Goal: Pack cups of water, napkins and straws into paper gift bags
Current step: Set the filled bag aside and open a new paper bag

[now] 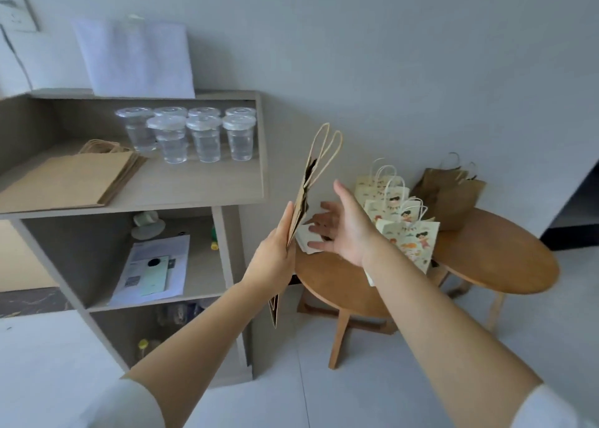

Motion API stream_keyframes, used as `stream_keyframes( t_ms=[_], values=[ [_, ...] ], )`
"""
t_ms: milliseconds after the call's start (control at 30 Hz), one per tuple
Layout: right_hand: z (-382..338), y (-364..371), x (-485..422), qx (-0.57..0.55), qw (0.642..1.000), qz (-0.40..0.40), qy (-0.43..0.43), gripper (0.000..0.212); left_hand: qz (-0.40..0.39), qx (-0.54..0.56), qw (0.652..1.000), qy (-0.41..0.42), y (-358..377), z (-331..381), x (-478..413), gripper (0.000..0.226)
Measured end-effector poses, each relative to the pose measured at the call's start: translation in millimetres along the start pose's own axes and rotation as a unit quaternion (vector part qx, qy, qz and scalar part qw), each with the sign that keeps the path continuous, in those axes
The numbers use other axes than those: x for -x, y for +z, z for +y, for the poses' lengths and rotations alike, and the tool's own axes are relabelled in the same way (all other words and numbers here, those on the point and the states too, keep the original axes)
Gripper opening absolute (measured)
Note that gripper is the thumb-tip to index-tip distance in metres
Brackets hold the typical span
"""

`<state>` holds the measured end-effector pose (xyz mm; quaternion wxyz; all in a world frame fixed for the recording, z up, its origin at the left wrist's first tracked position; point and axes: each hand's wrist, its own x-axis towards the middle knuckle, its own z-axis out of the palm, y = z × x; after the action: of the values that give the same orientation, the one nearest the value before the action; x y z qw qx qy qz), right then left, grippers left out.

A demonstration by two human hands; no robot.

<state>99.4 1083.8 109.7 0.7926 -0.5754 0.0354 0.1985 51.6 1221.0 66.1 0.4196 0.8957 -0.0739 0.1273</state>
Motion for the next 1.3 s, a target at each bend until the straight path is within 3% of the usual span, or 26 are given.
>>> stream_keyframes(
  t_ms=[267, 400, 533, 633, 733, 800, 867, 967, 1167, 1300],
  values=[
    [-18.0, -16.7, -22.7, 0.029, 1.0, -0.002, -0.004, 0.042, -0.088, 0.029, 0.989, 0.117, 29.9, -7.6, -30.6, 0.072],
    [-9.7, -34.4, -25.7, -0.009, 0.999, -0.016, -0.05, 0.034, -0.171, 0.243, 0.947, 0.122, 33.4, -2.9, -45.3, 0.096],
    [-13.8, -41.4, -27.5, 0.023, 0.997, 0.004, -0.078, 0.02, -0.241, 0.385, 0.89, 0.041, 27.4, 9.9, -62.5, 0.098],
    [-14.9, -40.4, -29.0, 0.15, 0.981, 0.025, -0.119, 0.034, -0.25, 0.398, 0.881, -0.056, 25.9, 17.2, -73.8, 0.067],
    [-13.9, -36.0, -27.8, 0.237, 0.96, 0.022, -0.146, 0.043, -0.242, 0.337, 0.906, -0.087, 33.3, 21.7, -88.6, 0.061],
    [-12.7, -35.3, -31.8, 0.253, 0.958, 0.036, -0.13, 0.044, -0.198, 0.321, 0.917, -0.132, 40.4, 24.4, -95.9, 0.036],
    [-9.5, -35.0, -40.4, 0.267, 0.954, 0.073, -0.112, 0.033, -0.146, 0.296, 0.93, -0.165, 47.7, 24.0, -100.8, 0.021],
    [-0.9, -41.1, -58.0, 0.327, 0.927, 0.16, -0.092, 0.012, -0.116, 0.207, 0.964, -0.119, 56.6, 16.8, -104.5, 0.025],
    [13.7, -46.8, -67.6, 0.514, 0.817, 0.242, -0.097, 0.028, -0.076, -0.039, 0.996, -0.028, 58.8, -4.4, -121.6, 0.019],
    [14.0, -81.3, -69.7, 0.548, 0.76, 0.347, -0.046, 0.022, -0.086, -0.214, 0.968, -0.099, 44.1, -40.4, -141.3, 0.018]
  ],
)
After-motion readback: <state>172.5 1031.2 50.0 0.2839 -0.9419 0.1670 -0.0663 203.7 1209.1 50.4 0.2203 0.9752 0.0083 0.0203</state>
